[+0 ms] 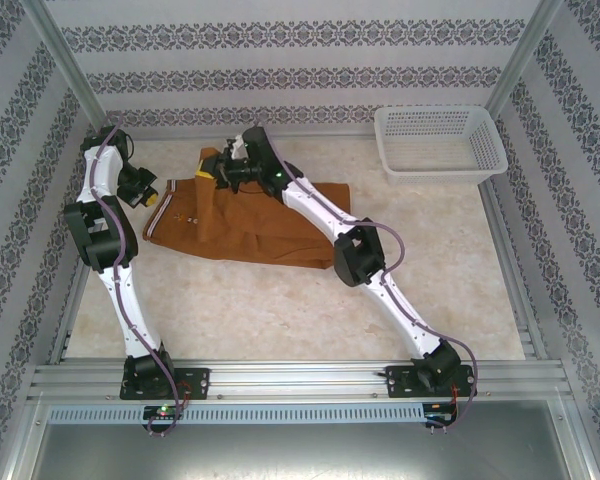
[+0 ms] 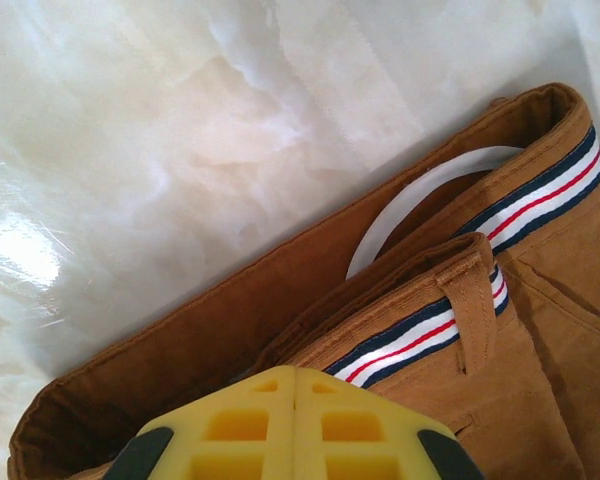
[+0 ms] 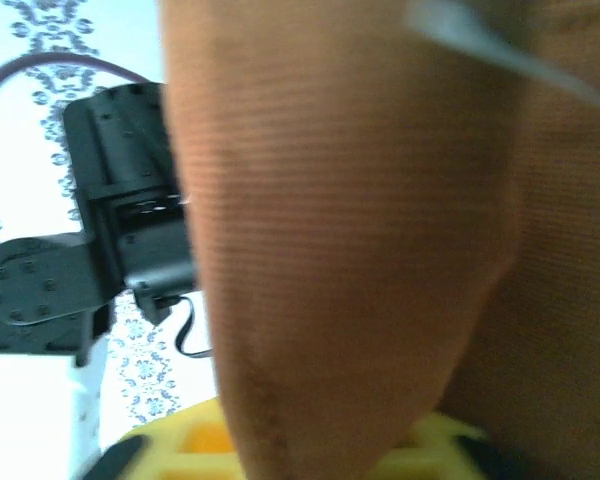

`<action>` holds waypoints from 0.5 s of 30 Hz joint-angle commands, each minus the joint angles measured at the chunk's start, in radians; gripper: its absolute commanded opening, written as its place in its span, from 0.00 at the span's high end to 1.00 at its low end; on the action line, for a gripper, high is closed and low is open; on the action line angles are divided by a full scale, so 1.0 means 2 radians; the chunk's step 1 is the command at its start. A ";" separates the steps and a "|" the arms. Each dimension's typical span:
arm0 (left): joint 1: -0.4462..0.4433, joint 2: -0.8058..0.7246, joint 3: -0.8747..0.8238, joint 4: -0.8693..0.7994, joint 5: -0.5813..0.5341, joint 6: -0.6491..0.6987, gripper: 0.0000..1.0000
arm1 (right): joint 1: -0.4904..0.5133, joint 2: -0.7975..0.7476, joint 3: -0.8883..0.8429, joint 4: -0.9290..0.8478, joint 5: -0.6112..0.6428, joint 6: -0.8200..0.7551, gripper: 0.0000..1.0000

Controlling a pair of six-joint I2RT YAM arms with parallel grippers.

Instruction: Roll up the long pants

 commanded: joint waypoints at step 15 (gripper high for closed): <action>0.003 -0.073 0.016 -0.025 0.034 0.007 1.00 | -0.057 -0.053 0.024 -0.072 -0.004 -0.081 0.22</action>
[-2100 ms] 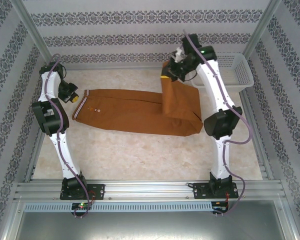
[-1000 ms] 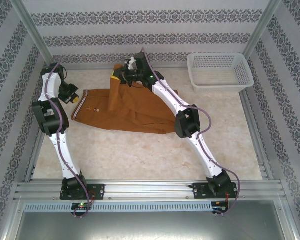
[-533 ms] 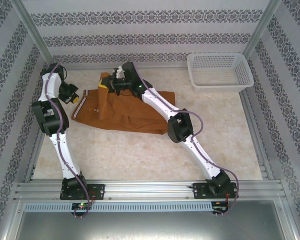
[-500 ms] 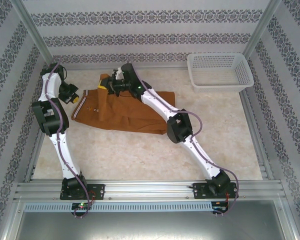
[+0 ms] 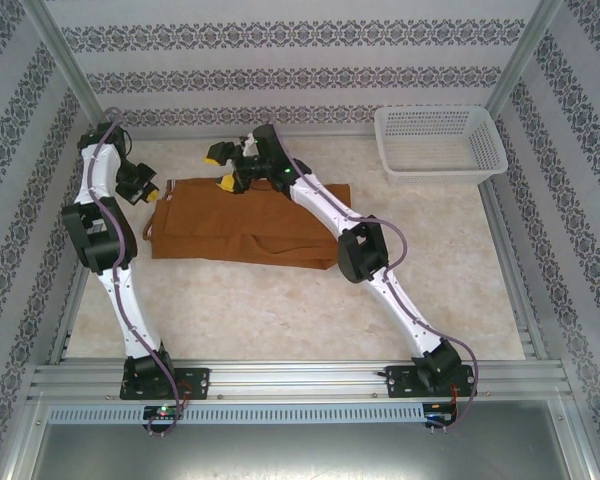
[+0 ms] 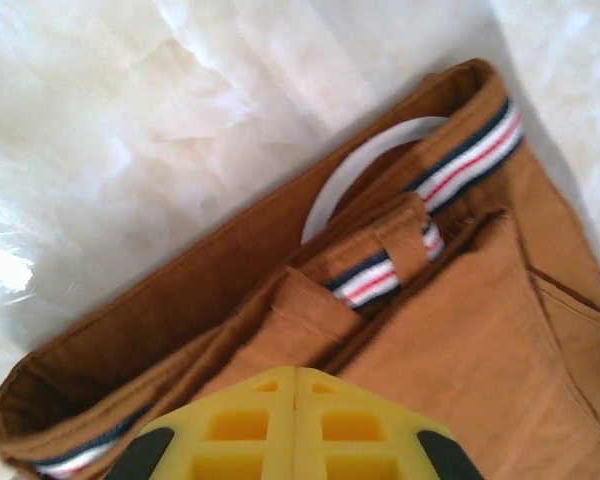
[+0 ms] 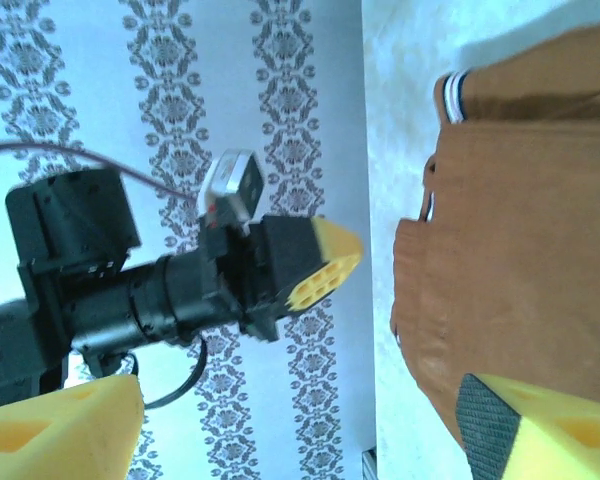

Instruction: Roll up the long pants

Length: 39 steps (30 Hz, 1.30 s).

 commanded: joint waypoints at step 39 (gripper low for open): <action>-0.237 0.140 0.058 0.056 -0.022 -0.112 1.00 | 0.008 -0.287 -0.512 -0.509 0.410 -0.573 1.00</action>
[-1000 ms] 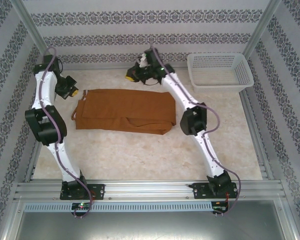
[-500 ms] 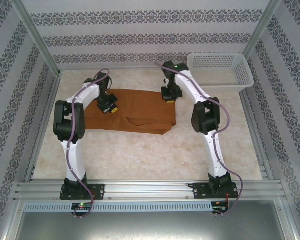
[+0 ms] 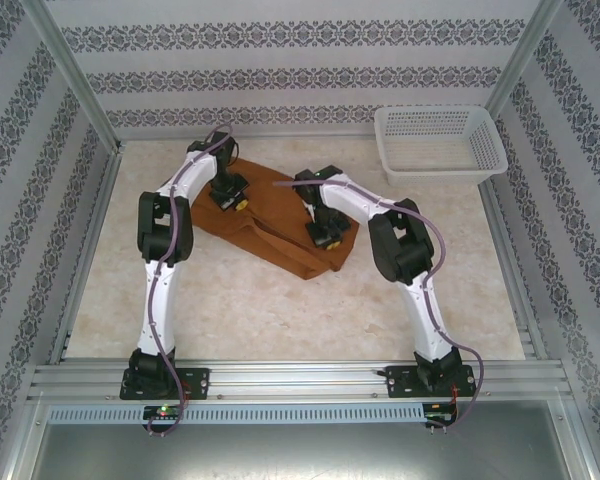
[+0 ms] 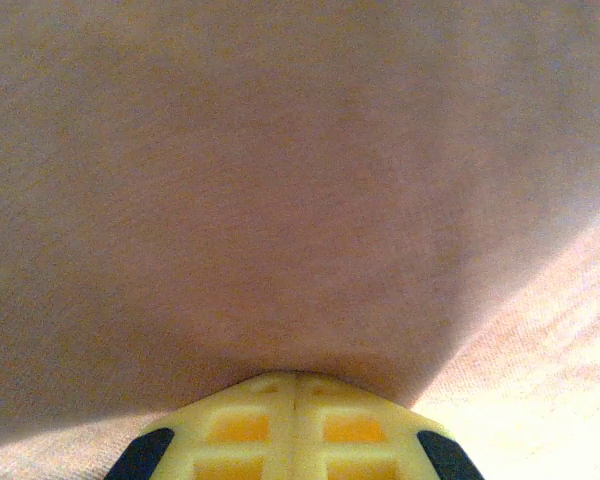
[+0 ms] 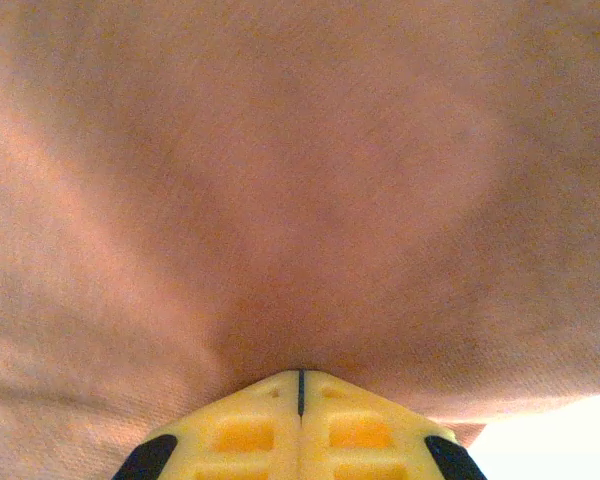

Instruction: Roll up the long pants

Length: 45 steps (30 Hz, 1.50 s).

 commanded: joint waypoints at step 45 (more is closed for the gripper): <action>0.011 -0.015 0.097 -0.033 -0.094 0.076 1.00 | -0.104 -0.427 -0.495 0.415 -0.278 0.352 0.11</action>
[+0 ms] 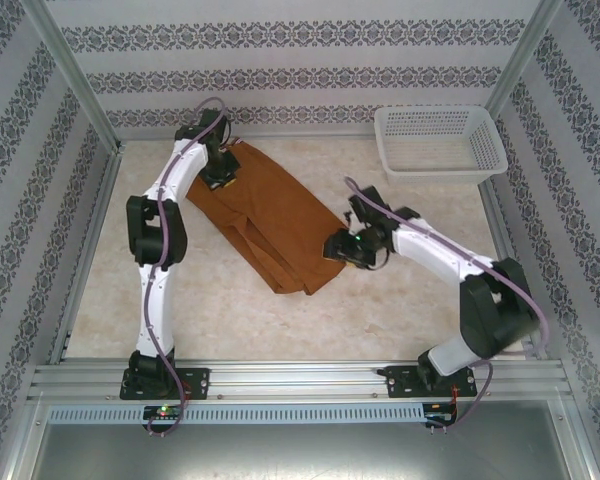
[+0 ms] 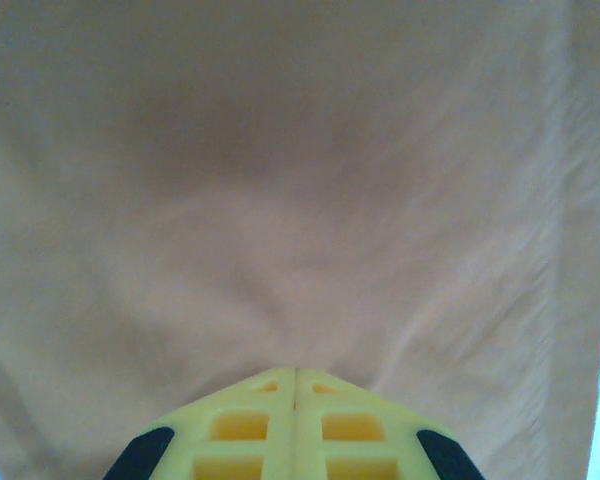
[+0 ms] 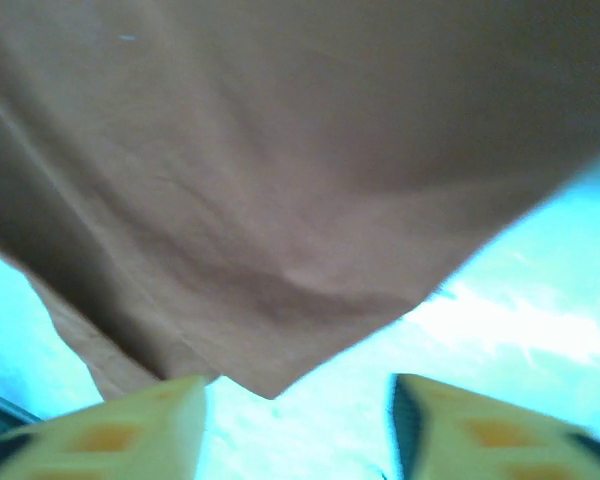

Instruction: Roll up the long pants

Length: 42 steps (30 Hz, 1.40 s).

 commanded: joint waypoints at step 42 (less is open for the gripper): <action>0.044 -0.011 -0.132 -0.039 -0.136 0.000 1.00 | 0.079 0.356 0.342 -0.084 -0.034 -0.048 1.00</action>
